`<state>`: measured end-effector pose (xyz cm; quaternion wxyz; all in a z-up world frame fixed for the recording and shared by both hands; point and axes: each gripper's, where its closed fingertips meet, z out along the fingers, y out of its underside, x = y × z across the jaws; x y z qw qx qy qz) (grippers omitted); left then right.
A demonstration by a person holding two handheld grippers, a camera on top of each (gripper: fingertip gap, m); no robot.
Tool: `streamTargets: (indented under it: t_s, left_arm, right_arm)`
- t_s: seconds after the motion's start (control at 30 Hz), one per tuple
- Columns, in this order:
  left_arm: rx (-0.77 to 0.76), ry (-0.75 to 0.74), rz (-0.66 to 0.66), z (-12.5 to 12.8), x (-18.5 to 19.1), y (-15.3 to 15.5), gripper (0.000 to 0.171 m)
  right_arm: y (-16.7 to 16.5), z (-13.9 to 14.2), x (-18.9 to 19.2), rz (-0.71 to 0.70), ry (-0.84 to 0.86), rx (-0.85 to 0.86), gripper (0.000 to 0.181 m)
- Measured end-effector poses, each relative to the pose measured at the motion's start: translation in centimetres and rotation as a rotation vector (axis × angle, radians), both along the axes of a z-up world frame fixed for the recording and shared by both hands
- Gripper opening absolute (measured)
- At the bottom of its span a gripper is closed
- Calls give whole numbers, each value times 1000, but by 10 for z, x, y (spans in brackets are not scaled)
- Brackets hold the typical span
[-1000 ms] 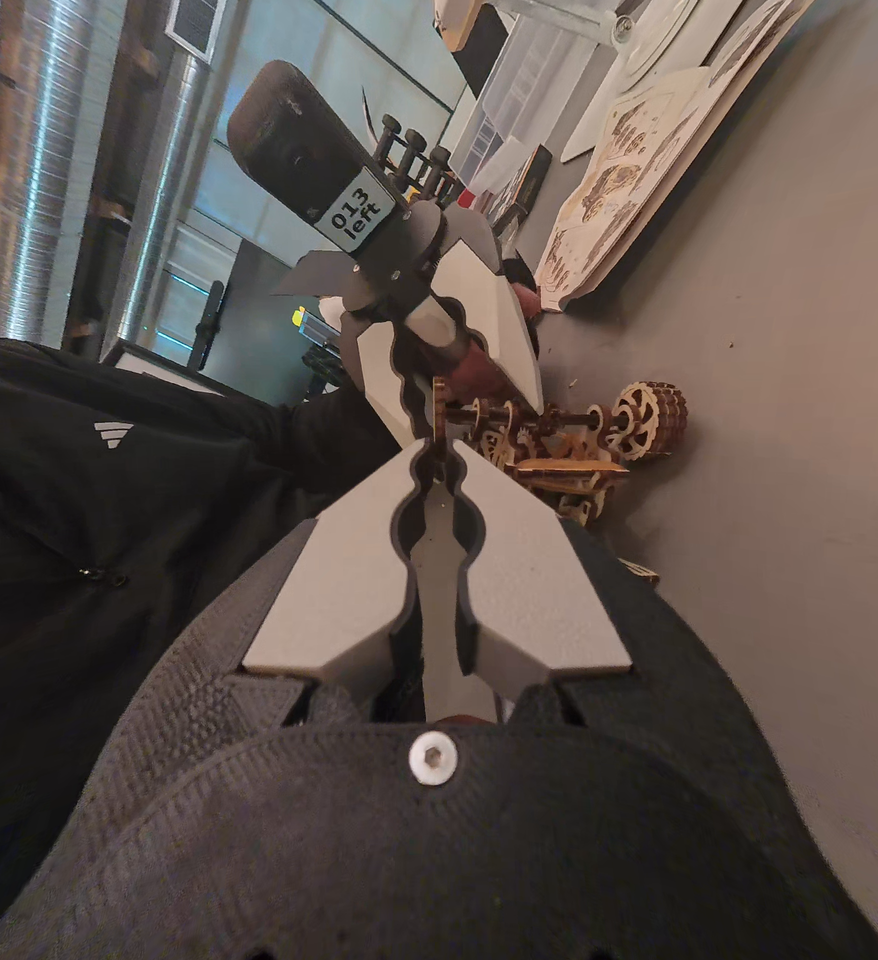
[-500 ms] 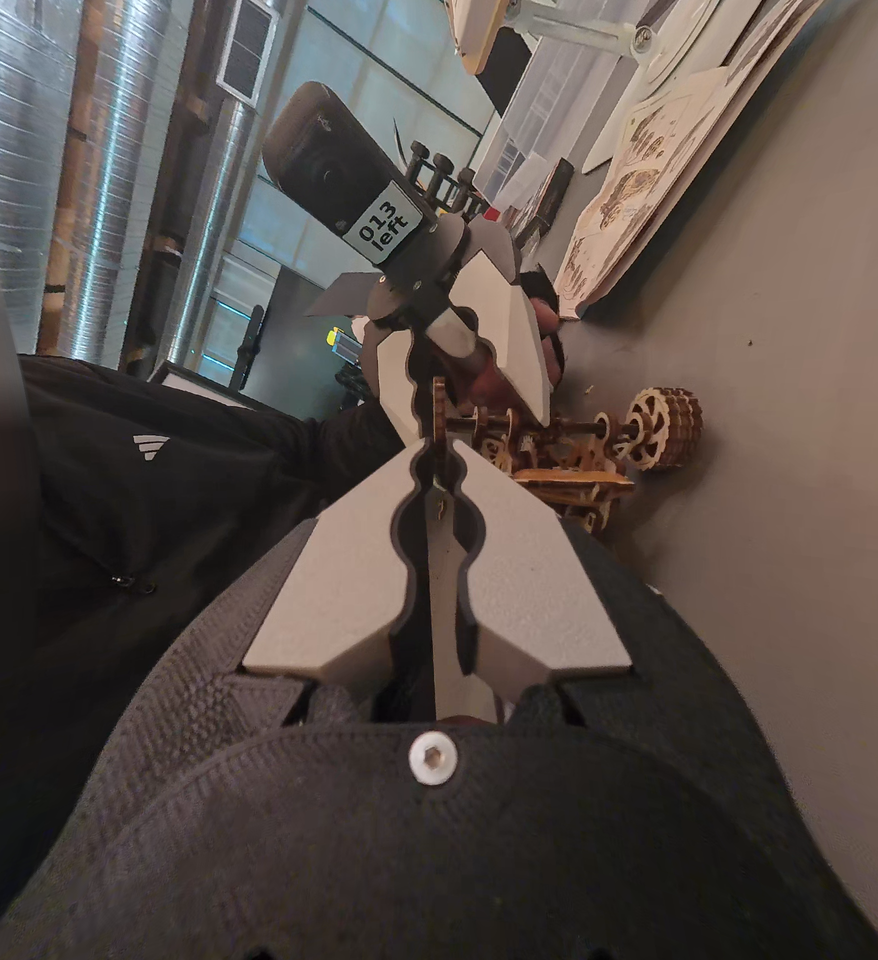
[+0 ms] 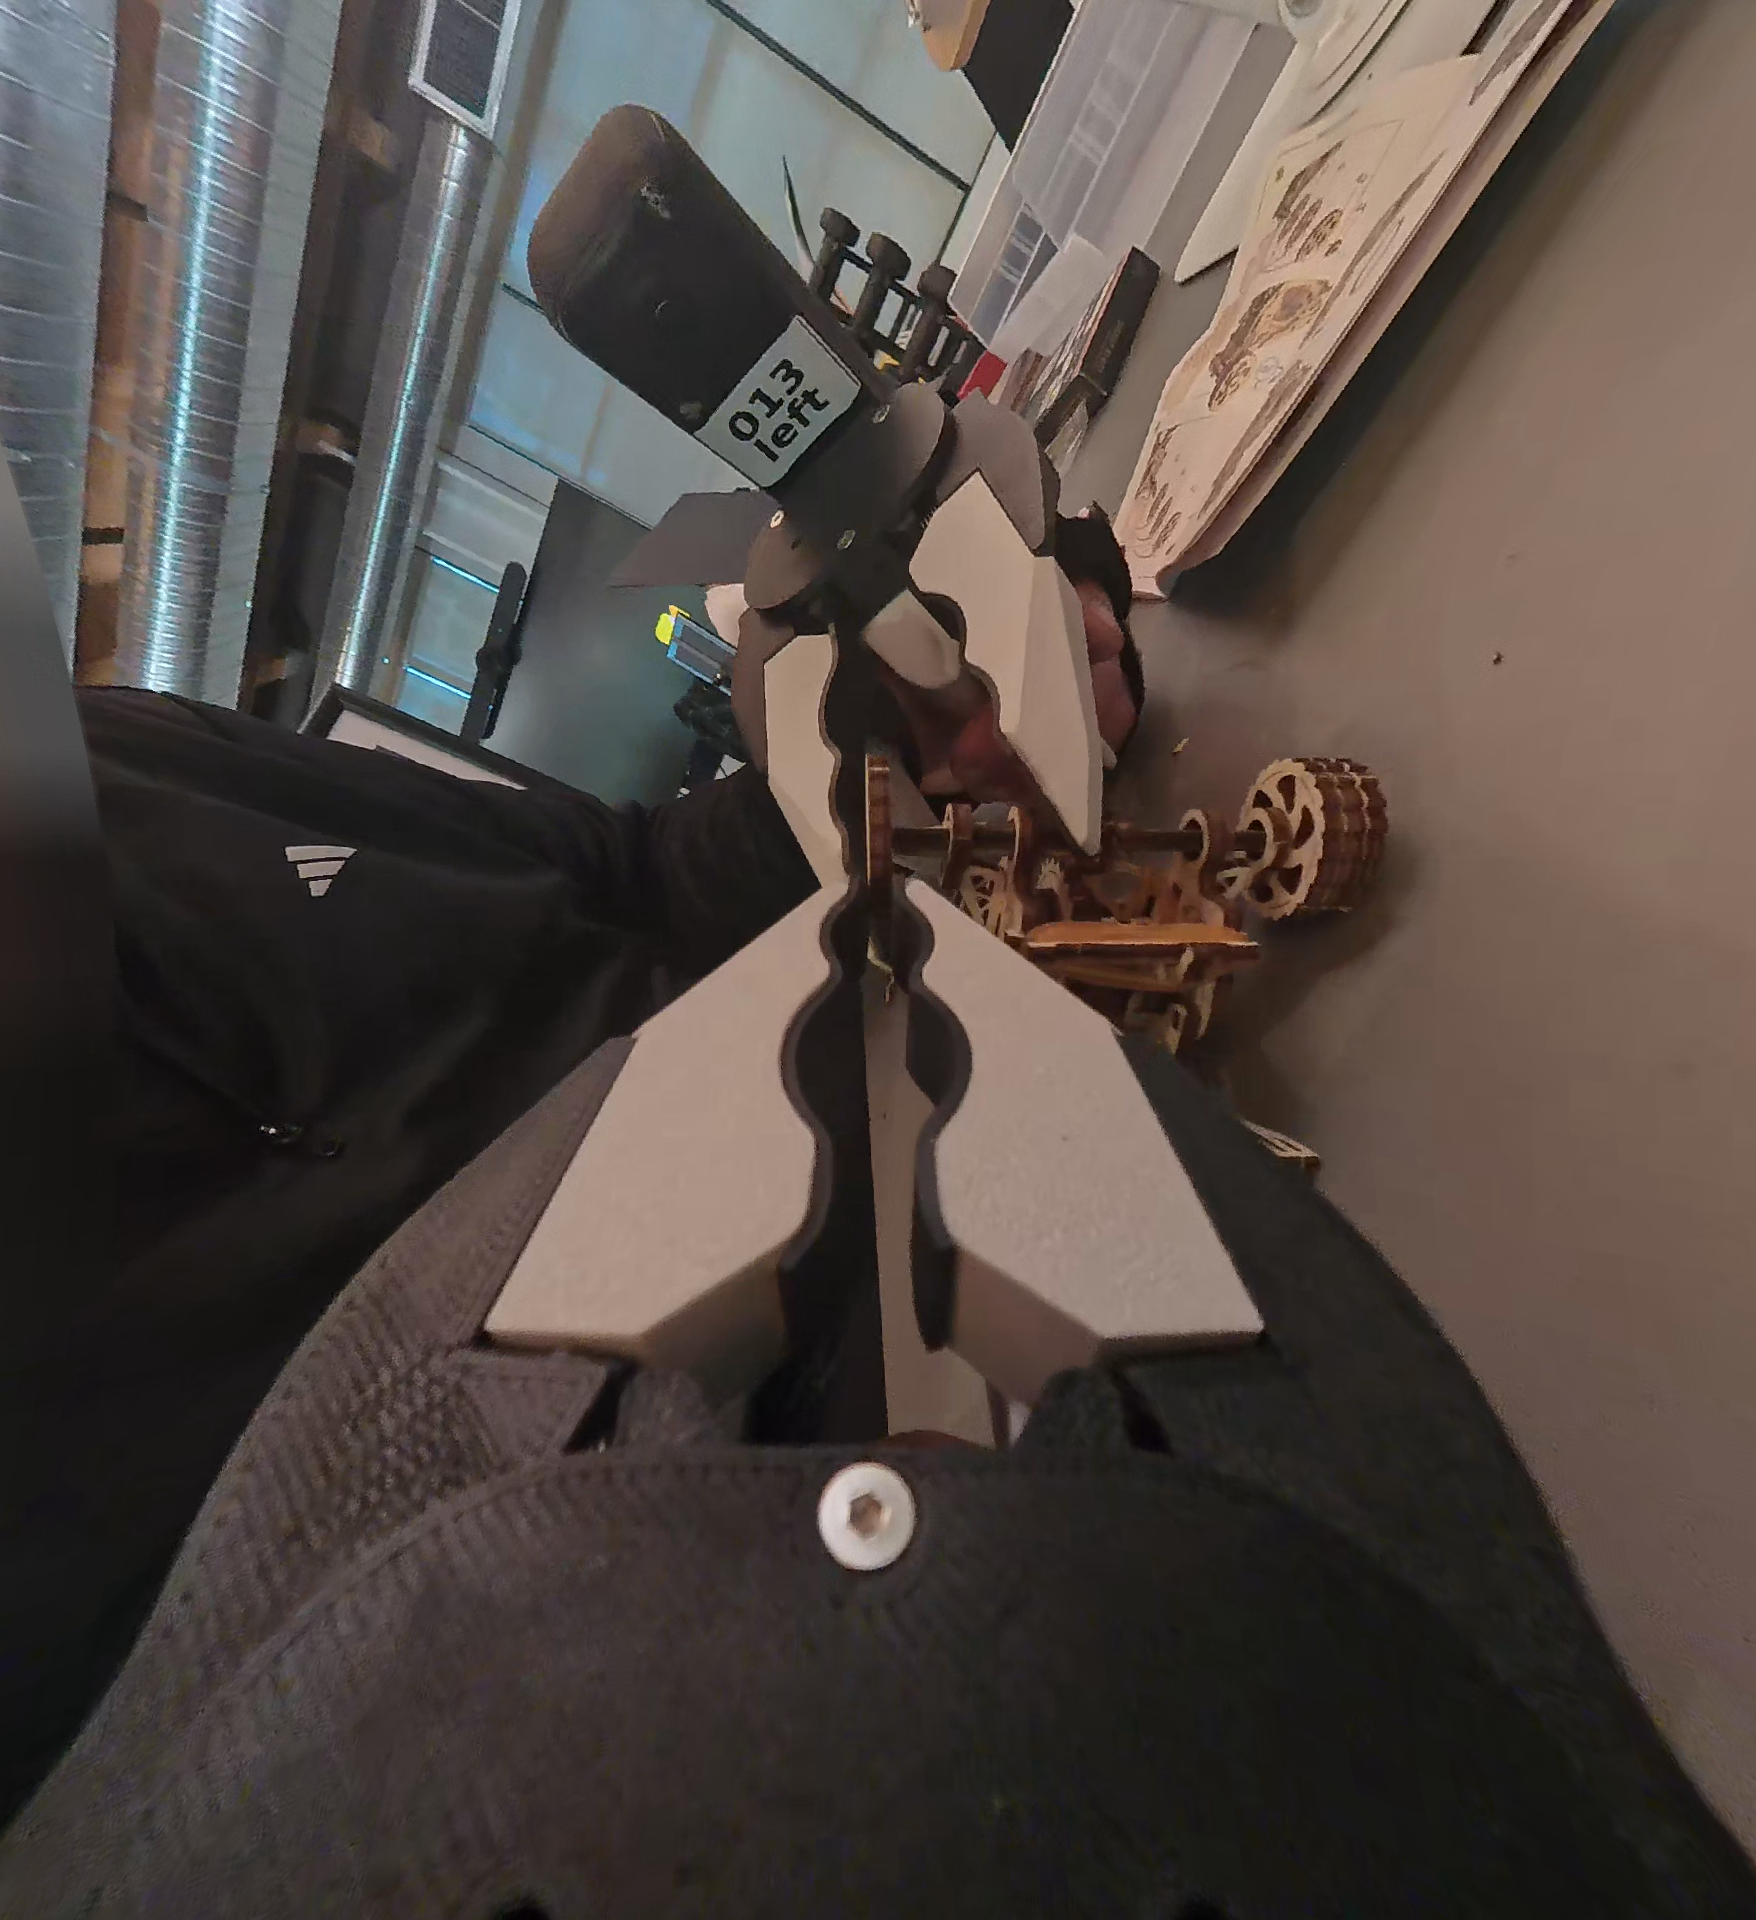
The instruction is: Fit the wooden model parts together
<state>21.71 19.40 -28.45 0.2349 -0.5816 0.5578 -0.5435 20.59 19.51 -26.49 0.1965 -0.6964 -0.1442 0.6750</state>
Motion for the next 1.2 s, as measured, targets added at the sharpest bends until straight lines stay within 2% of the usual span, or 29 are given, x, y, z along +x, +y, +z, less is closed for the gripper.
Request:
streamTargets:
  t_s: [0.57, 1.0, 1.2]
  left_arm:
    - [-43, -15, 0, 0, 1, -4, 44]
    - [-56, -18, 5, 0, 1, -3, 41]
    - [-71, -21, 13, 1, -1, -1, 45]
  right_arm:
    - [-1, -1, -6, 47, 46, -30, 0]
    - [1, 1, -9, 32, 40, -19, 1]
    - [2, 2, -10, 2, 40, -20, 1]
